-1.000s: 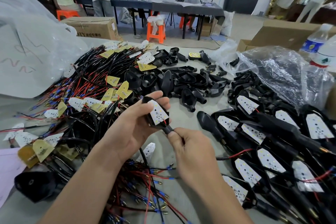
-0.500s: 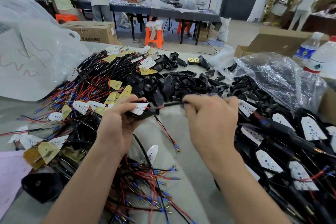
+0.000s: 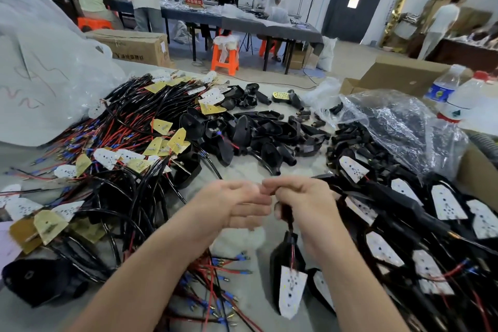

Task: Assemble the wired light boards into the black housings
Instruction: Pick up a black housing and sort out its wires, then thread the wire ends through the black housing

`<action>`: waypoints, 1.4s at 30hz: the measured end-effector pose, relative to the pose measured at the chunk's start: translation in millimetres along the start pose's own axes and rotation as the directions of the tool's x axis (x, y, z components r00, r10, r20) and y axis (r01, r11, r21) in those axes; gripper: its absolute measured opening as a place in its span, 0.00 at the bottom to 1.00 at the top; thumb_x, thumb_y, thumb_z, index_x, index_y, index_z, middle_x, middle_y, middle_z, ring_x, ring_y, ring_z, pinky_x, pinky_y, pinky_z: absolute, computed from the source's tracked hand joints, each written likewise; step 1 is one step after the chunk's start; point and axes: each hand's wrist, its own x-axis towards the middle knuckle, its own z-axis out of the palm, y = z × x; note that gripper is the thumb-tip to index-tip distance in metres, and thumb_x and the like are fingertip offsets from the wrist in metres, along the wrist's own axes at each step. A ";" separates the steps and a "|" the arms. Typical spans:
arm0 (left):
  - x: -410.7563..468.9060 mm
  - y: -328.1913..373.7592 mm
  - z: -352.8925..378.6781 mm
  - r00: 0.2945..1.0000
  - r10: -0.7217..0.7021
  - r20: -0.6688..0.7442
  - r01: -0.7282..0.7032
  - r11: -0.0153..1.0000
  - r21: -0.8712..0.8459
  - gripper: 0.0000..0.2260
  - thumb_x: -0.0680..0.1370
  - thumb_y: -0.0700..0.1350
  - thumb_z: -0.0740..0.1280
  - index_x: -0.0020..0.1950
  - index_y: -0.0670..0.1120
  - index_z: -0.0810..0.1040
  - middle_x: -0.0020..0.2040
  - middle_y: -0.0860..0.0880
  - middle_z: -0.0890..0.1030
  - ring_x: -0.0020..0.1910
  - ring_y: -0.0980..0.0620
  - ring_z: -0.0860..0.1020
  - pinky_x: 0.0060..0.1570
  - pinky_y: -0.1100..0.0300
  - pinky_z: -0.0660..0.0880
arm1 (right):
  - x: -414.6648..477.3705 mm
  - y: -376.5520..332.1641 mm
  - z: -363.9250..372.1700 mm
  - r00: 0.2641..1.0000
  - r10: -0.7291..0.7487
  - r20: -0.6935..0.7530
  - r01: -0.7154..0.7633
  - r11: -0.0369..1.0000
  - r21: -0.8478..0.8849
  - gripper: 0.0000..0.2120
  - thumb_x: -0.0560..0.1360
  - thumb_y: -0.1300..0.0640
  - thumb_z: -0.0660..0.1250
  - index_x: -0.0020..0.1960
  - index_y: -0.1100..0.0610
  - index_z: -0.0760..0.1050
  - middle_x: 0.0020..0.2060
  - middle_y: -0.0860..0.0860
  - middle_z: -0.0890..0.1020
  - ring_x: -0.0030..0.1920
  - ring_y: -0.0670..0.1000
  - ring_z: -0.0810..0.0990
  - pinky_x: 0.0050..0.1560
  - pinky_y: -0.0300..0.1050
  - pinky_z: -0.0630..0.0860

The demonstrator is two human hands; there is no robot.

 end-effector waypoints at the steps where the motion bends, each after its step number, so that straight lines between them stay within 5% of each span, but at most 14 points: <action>1: 1.9 0.5 -0.7 0.998 -0.018 -0.068 0.016 0.999 -0.042 0.11 0.83 0.44 0.67 0.55 0.38 0.85 0.47 0.41 0.88 0.41 0.49 0.87 0.37 0.62 0.82 | -4.3 7.7 1.7 1.000 0.014 0.028 -0.015 1.000 0.025 0.21 0.71 0.73 0.62 0.44 0.52 0.87 0.36 0.57 0.86 0.27 0.52 0.76 0.32 0.45 0.73; 4: 4.5 -4.3 2.3 0.984 -0.020 -0.177 0.028 0.999 0.042 0.12 0.83 0.44 0.65 0.51 0.37 0.84 0.37 0.43 0.86 0.32 0.52 0.84 0.31 0.63 0.80 | -10.3 19.6 5.1 0.999 0.023 0.040 -0.020 0.996 -0.084 0.18 0.69 0.70 0.63 0.43 0.51 0.85 0.32 0.59 0.84 0.28 0.57 0.76 0.35 0.49 0.71; 10: 13.9 -15.3 -1.2 0.911 0.052 -0.408 -0.004 0.993 0.117 0.11 0.82 0.49 0.68 0.48 0.43 0.85 0.27 0.50 0.78 0.20 0.56 0.68 0.19 0.68 0.63 | -23.9 8.9 2.6 0.989 0.010 0.148 0.045 0.930 -0.365 0.14 0.68 0.67 0.66 0.36 0.50 0.84 0.24 0.50 0.81 0.26 0.46 0.77 0.30 0.38 0.68; 16: 26.3 -16.0 -17.8 0.871 0.123 -0.476 -0.207 0.970 -0.128 0.09 0.83 0.42 0.65 0.51 0.40 0.83 0.27 0.52 0.74 0.21 0.57 0.64 0.19 0.68 0.58 | -28.8 0.5 -4.4 0.917 0.092 0.388 0.124 0.858 -0.498 0.14 0.65 0.70 0.67 0.37 0.54 0.87 0.19 0.41 0.75 0.23 0.41 0.72 0.26 0.29 0.63; 21: 24.1 -12.9 -20.2 0.808 0.204 -0.552 -0.304 0.948 -0.095 0.13 0.83 0.42 0.66 0.41 0.46 0.86 0.27 0.51 0.75 0.22 0.57 0.66 0.20 0.68 0.60 | -29.8 -1.0 -10.3 0.890 0.157 0.429 0.098 0.851 -0.516 0.14 0.66 0.69 0.66 0.37 0.55 0.86 0.23 0.39 0.78 0.25 0.39 0.75 0.28 0.31 0.67; 24: 21.1 -11.7 -23.1 0.767 0.276 -0.580 -0.328 0.945 0.015 0.14 0.82 0.42 0.68 0.39 0.48 0.88 0.27 0.51 0.75 0.24 0.56 0.67 0.23 0.67 0.63 | -25.5 3.6 -13.2 0.958 0.064 0.278 0.082 0.871 -0.484 0.17 0.70 0.68 0.65 0.38 0.49 0.87 0.42 0.40 0.86 0.45 0.40 0.84 0.47 0.36 0.77; 27: 20.4 -14.2 -19.7 0.775 0.343 -0.531 -0.308 0.938 0.158 0.11 0.81 0.44 0.70 0.40 0.52 0.89 0.30 0.51 0.78 0.29 0.56 0.71 0.31 0.64 0.70 | -15.3 -9.0 -21.2 0.989 -0.149 0.025 0.148 0.922 -0.356 0.19 0.72 0.69 0.65 0.35 0.48 0.86 0.44 0.38 0.86 0.42 0.46 0.84 0.40 0.37 0.75; 29: 21.9 -17.4 -16.5 0.783 0.370 -0.500 -0.281 0.927 0.247 0.10 0.80 0.45 0.71 0.40 0.53 0.89 0.33 0.46 0.82 0.34 0.52 0.75 0.38 0.58 0.73 | -3.8 -29.9 -31.3 0.961 -0.270 -0.067 0.224 0.894 -0.387 0.18 0.71 0.67 0.65 0.34 0.47 0.85 0.39 0.38 0.86 0.33 0.42 0.82 0.32 0.34 0.74; 32: 24.2 -23.0 -17.6 0.776 0.404 -0.485 -0.271 0.907 0.322 0.10 0.79 0.43 0.72 0.41 0.51 0.88 0.36 0.44 0.85 0.30 0.52 0.76 0.34 0.60 0.73 | 25.8 -64.9 -55.4 0.896 -0.437 -0.075 0.280 0.689 -0.669 0.16 0.70 0.64 0.63 0.32 0.47 0.82 0.29 0.39 0.81 0.23 0.40 0.76 0.25 0.27 0.66; 34: 24.5 -24.3 -18.4 0.787 0.417 -0.454 -0.272 0.896 0.352 0.09 0.80 0.40 0.71 0.47 0.52 0.87 0.32 0.48 0.84 0.26 0.54 0.75 0.28 0.65 0.72 | 56.1 -84.5 -83.3 0.906 -0.421 -0.037 0.166 0.434 -0.886 0.14 0.71 0.63 0.62 0.35 0.49 0.82 0.33 0.45 0.82 0.29 0.42 0.78 0.33 0.34 0.76; 36: 25.4 -25.9 -17.9 0.805 0.440 -0.399 -0.263 0.866 0.425 0.09 0.80 0.39 0.71 0.51 0.53 0.86 0.29 0.50 0.82 0.25 0.56 0.74 0.26 0.67 0.71 | 90.0 -95.3 -117.2 0.968 -0.250 -0.030 0.012 0.167 -0.986 0.09 0.74 0.63 0.61 0.42 0.57 0.80 0.38 0.53 0.81 0.38 0.54 0.81 0.42 0.46 0.81; 39: 28.8 -29.3 -16.8 0.818 0.445 -0.365 -0.254 0.848 0.464 0.09 0.80 0.38 0.70 0.53 0.52 0.86 0.27 0.52 0.79 0.24 0.56 0.72 0.27 0.64 0.70 | 125.0 -84.3 -153.3 0.994 0.107 -0.031 -0.001 -0.262 -0.965 0.11 0.80 0.64 0.58 0.42 0.62 0.77 0.42 0.57 0.79 0.42 0.57 0.78 0.44 0.47 0.77; 42: 28.4 -33.2 -15.0 0.820 0.461 -0.339 -0.249 0.820 0.515 0.11 0.79 0.39 0.70 0.56 0.53 0.85 0.26 0.51 0.78 0.25 0.54 0.71 0.31 0.59 0.71 | 137.9 -50.5 -171.6 0.950 0.310 -0.029 0.099 -0.389 -0.916 0.15 0.80 0.65 0.59 0.62 0.64 0.80 0.58 0.60 0.82 0.56 0.59 0.81 0.50 0.45 0.76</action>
